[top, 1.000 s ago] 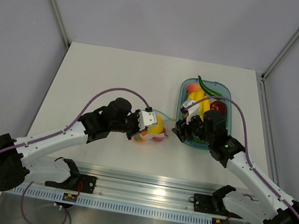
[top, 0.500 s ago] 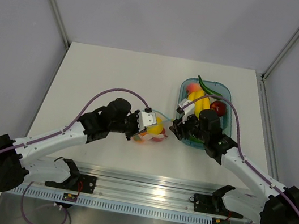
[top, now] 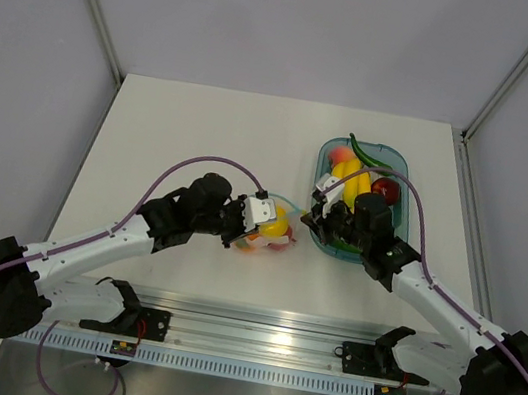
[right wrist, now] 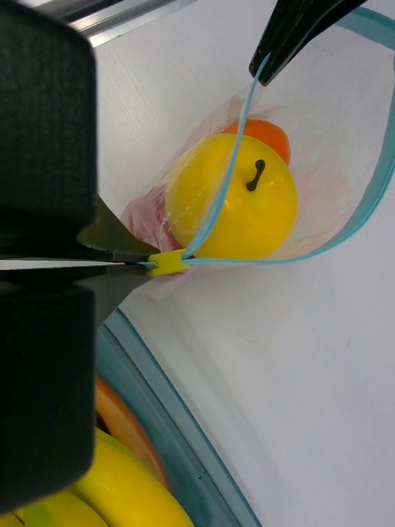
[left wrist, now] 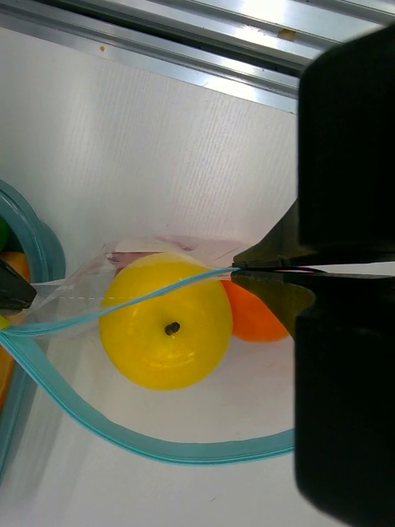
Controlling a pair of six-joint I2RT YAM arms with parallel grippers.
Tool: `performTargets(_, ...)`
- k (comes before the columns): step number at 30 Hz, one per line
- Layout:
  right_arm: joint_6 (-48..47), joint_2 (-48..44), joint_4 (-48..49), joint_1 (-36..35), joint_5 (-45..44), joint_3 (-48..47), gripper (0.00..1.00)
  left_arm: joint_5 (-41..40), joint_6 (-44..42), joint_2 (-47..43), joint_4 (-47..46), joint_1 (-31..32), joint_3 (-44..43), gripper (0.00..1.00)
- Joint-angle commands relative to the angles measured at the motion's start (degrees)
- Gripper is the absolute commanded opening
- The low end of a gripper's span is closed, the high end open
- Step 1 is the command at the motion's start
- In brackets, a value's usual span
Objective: Place the food in the zip-top bag and seal the zipper
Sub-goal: Zip the zipper food storage bag at the center of the board.
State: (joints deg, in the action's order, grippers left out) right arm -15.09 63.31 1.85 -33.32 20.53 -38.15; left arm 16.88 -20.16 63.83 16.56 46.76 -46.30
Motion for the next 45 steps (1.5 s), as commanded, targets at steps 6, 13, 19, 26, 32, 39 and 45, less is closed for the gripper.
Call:
performTargets(6,0.68,-3.19,2.81,0.36,1.26,1.76,0.00,-3.34,-1.72,-0.37,0.58,-0.27,-2.47,0.20)
performTargets(13,1.20,-4.33,3.34,0.36,1.00,2.56,0.00,-7.48,-5.50,-4.51,-0.11,-0.27,-7.30,0.53)
performTargets(19,1.73,-5.04,3.34,0.36,1.87,2.64,0.00,0.42,-9.27,4.79,-2.40,1.31,-14.94,0.51)
performTargets(26,1.91,-7.85,2.11,0.36,2.93,3.08,0.00,8.34,-12.88,14.82,-4.68,1.75,-20.76,0.47)
performTargets(32,2.17,-8.91,1.93,0.36,3.72,3.08,0.00,13.42,-14.55,17.73,-5.57,1.14,-21.55,0.46)
performTargets(39,2.26,-8.73,2.28,0.27,4.07,3.26,0.00,17.04,-13.94,20.01,-6.80,1.14,-21.90,0.36)
performTargets(45,2.17,-8.64,2.64,0.36,4.07,3.52,0.00,18.36,-13.76,21.77,-5.83,1.14,-22.34,0.28)
